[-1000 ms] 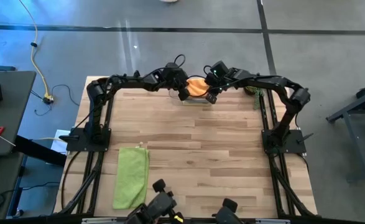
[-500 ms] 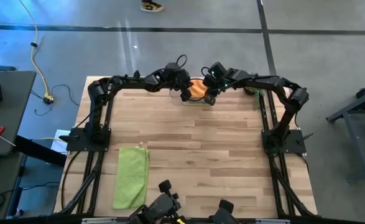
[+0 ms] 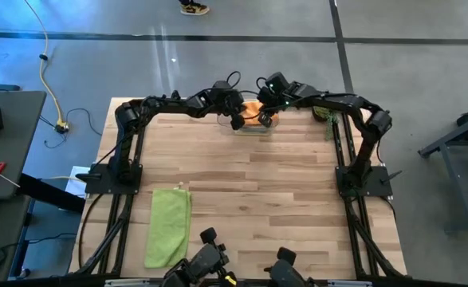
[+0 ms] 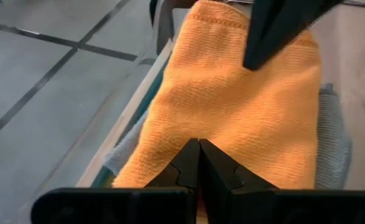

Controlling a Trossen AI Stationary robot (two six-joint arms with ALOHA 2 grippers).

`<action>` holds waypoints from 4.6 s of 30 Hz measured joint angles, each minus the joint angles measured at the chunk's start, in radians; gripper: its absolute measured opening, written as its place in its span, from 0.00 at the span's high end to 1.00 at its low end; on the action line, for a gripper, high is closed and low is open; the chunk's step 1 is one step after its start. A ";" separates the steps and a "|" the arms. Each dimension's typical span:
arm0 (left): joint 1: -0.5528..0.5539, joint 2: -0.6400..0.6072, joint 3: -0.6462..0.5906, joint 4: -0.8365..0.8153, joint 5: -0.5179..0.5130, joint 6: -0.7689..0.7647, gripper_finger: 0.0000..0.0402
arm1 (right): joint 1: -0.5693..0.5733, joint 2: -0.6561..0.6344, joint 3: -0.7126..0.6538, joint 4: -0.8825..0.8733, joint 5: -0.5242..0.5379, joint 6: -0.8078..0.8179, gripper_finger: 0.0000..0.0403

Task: Fold microfiber towels
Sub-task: Stack the orange towel on top of the gray towel in the transparent bin, then fold the green towel on the table

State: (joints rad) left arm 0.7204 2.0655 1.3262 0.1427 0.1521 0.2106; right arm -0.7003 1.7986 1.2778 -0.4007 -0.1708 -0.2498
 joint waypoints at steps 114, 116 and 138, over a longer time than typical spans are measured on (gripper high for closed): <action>-1.642 0.013 0.210 -1.270 -0.213 -1.492 0.47 | 0.872 -0.385 -0.834 1.160 0.302 0.112 1.00; -1.649 0.021 0.213 -1.308 -0.216 -1.518 0.47 | 0.880 -0.385 -0.834 1.160 0.303 0.111 1.00; -1.676 -0.079 0.208 -1.420 -0.563 -1.645 0.99 | 0.905 -0.385 -0.834 1.167 0.311 0.116 1.00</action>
State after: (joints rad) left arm -0.9560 1.9866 1.5345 -1.2775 -0.4106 -1.4347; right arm 0.2043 1.4139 0.4438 0.7666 0.1407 -0.1341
